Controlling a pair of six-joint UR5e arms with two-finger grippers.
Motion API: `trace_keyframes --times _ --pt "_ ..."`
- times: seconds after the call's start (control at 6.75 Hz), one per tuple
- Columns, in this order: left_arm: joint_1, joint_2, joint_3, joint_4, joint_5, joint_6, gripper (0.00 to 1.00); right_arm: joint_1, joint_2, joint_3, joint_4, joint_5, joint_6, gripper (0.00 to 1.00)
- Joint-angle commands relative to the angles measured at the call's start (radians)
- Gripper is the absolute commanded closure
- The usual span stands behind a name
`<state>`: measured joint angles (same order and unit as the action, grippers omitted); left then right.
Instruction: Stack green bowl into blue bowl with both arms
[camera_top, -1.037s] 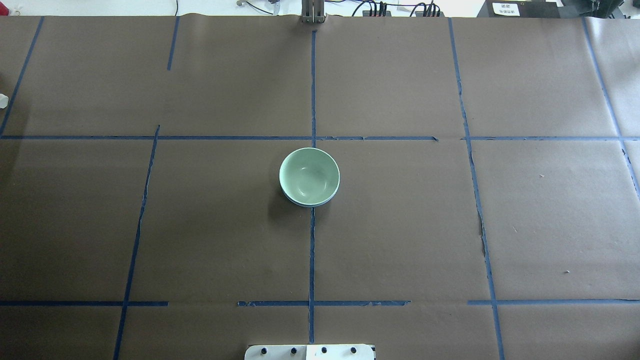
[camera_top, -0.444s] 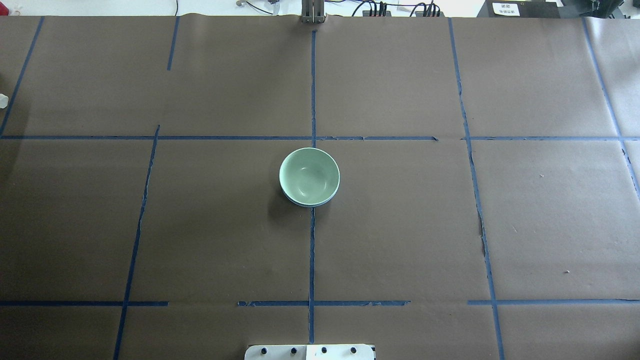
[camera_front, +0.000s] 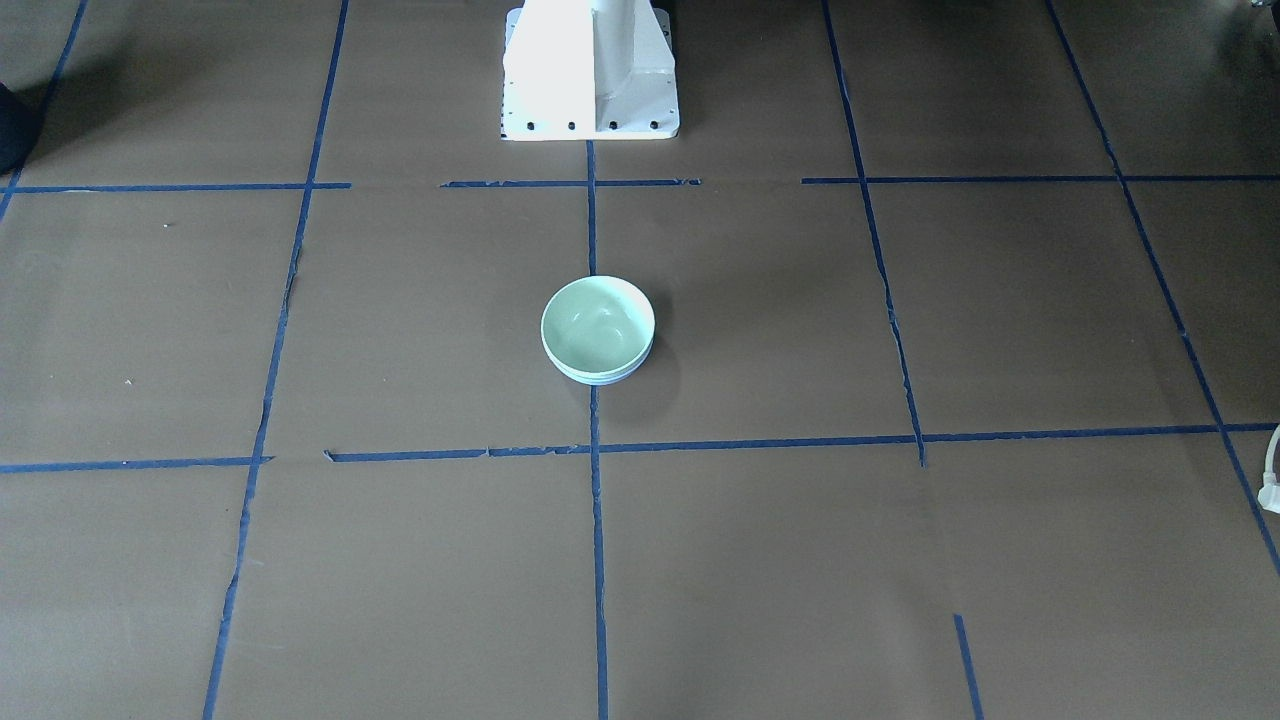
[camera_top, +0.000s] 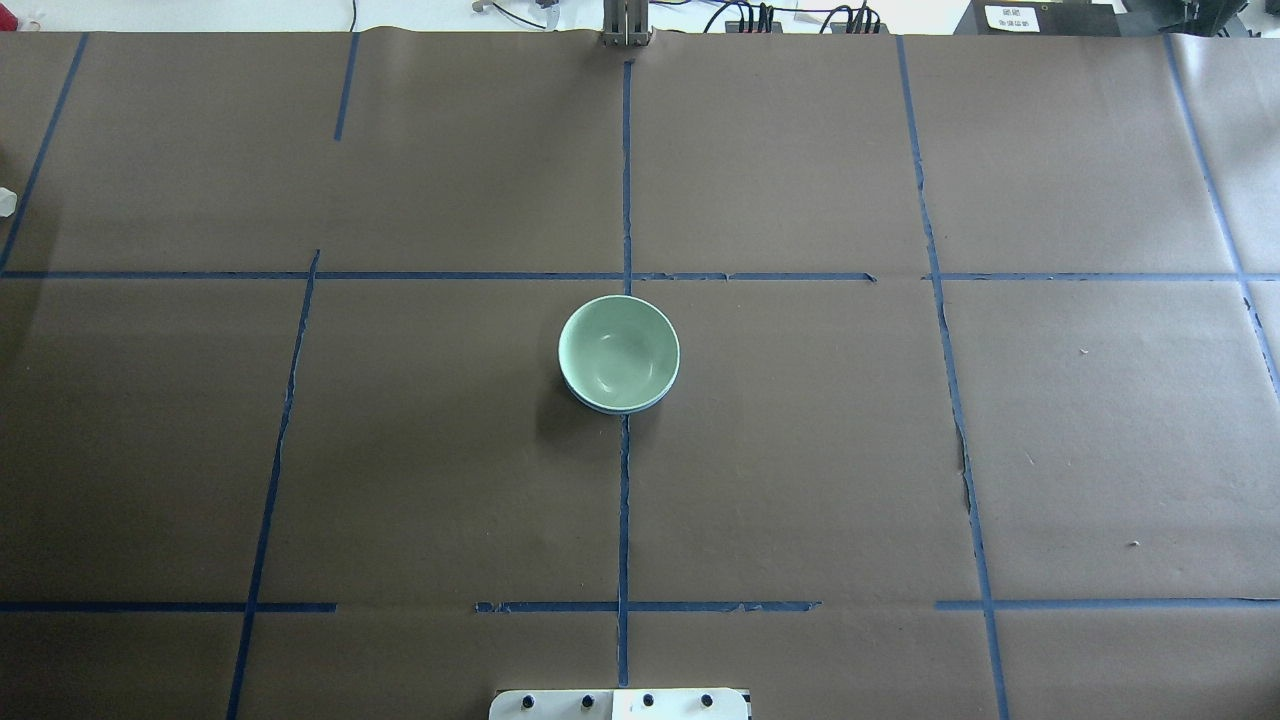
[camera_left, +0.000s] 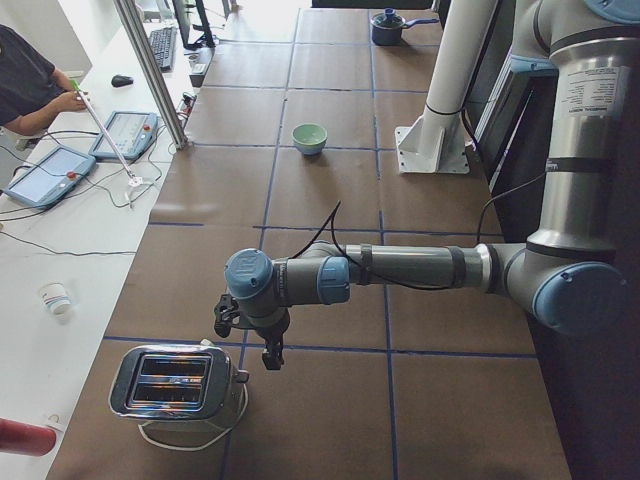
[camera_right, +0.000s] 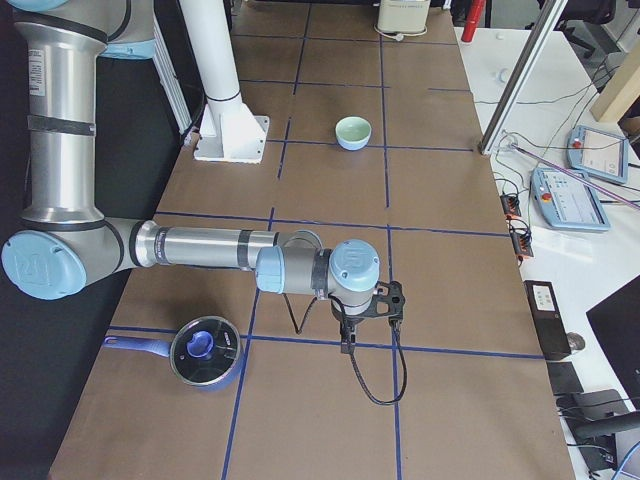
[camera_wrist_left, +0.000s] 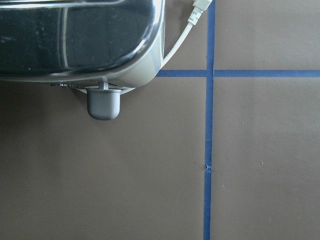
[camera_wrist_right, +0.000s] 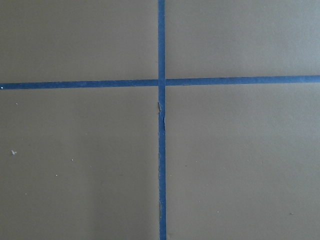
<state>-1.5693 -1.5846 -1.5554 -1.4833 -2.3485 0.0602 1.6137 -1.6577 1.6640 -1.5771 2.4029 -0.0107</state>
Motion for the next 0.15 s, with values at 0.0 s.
trace_keyframes --times 0.0 --pt "0.000 0.000 0.000 0.000 0.000 0.000 0.00 0.000 0.000 0.000 0.002 -0.001 0.000 0.00"
